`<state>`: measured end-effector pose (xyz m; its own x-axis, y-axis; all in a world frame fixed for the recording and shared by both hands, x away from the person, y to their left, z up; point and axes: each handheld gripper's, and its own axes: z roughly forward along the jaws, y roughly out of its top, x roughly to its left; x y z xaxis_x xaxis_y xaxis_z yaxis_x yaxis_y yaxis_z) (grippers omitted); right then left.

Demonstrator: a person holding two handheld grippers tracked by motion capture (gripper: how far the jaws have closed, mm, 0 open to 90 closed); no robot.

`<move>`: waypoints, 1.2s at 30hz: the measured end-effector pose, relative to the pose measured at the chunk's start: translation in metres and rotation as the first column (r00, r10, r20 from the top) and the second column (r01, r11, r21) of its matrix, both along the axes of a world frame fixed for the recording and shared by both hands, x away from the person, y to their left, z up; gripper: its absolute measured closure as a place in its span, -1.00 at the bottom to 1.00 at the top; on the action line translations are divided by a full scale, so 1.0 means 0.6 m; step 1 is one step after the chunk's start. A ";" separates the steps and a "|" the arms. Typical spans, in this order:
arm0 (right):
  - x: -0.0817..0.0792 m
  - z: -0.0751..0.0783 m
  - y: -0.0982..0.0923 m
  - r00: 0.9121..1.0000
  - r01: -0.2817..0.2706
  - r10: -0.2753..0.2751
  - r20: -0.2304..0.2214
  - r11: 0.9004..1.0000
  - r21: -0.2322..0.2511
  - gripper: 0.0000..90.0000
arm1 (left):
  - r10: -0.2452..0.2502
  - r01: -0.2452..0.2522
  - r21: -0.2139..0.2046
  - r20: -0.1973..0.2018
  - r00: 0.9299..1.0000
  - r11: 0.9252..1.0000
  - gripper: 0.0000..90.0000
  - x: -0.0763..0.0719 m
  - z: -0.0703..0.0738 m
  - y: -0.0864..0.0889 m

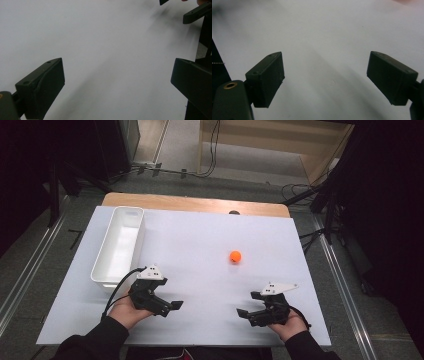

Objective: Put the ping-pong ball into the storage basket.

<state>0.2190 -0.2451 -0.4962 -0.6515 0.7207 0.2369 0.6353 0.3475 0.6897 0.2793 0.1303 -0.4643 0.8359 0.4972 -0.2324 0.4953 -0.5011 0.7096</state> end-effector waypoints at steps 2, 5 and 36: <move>0.000 0.000 0.000 1.000 0.001 -0.001 0.000 1.000 -0.001 -0.71 | 0.001 -0.001 0.004 0.007 1.000 1.000 -1.00 0.001 -0.001 -0.004; 0.000 0.000 -0.001 1.000 0.002 -0.002 0.002 1.000 -0.003 -0.71 | -0.001 0.001 0.011 0.010 1.000 1.000 -1.00 0.003 -0.001 -0.008; 0.002 0.001 -0.007 1.000 0.024 -0.024 0.008 1.000 -0.003 -0.71 | 0.009 -0.009 0.004 0.032 0.999 1.000 -1.00 0.042 0.005 -0.041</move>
<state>0.2200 -0.2493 -0.4955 -0.6356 0.7370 0.2297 0.6383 0.3343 0.6934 0.3045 0.1058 -0.4611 0.8386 0.5055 -0.2031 0.4766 -0.5001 0.7231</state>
